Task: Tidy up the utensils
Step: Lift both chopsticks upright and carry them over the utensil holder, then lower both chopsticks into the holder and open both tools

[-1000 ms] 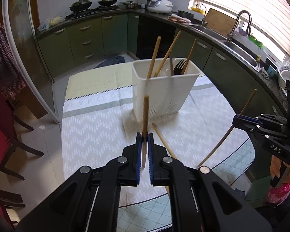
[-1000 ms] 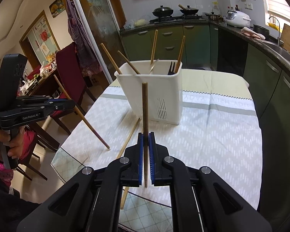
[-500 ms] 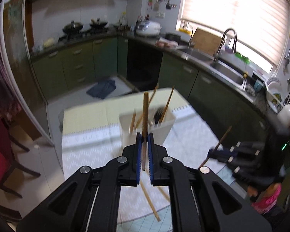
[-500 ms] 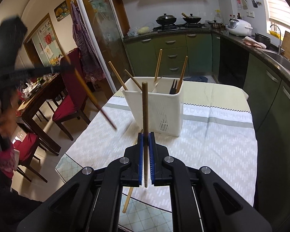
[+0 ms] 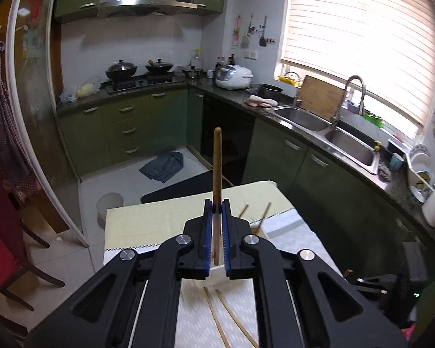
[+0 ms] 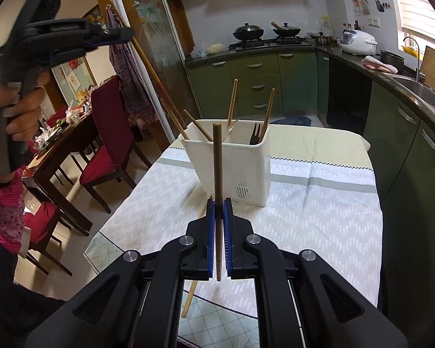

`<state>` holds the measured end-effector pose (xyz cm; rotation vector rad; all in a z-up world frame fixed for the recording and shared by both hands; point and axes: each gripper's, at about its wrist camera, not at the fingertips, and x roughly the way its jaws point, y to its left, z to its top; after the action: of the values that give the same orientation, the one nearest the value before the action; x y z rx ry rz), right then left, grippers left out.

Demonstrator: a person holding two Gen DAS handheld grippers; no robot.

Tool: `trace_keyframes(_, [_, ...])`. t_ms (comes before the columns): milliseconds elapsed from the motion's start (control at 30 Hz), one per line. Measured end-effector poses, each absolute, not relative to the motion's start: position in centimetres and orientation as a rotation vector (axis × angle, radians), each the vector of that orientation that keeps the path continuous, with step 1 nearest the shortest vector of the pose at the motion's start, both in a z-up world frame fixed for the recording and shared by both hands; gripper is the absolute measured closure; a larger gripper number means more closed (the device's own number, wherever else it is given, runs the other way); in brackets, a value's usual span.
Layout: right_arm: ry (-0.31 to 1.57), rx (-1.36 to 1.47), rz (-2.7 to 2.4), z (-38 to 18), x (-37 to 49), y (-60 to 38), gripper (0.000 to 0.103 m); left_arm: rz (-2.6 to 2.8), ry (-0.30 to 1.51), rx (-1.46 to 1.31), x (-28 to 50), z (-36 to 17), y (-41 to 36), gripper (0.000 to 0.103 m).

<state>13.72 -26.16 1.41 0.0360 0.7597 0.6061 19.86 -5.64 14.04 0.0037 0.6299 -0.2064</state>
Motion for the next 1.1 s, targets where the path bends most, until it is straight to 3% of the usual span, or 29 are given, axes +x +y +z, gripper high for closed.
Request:
trace_keyframes(367, [0.709,0.071,0.605,4.0,15.0,-26.5,0.097,-0.204,0.750,0.003,24.0,6.3,-6.3,0.097])
trace_keyframes(600, [0.593,0.098,0.590,9.0,16.5,-26.3,0.097,-0.219,0.760,0.007,24.3,5.8,-6.1,0.096])
trace_keyframes(700, [0.540,0.128,0.579,11.0,17.7,-26.3,0.097,-0.232,0.743,0.010,23.8,6.6,-6.2,0.086])
trace_keyframes(767, [0.511,0.139,0.566,12.1,18.7,-26.1,0.097,-0.232,0.729,0.009,23.3,7.1,-6.1,0.070])
trace_keyframes(1100, [0.506,0.146,0.463,12.3,24.8,-24.6,0.096,-0.246,0.682,0.001,20.1,9.0,-5.0,0.069])
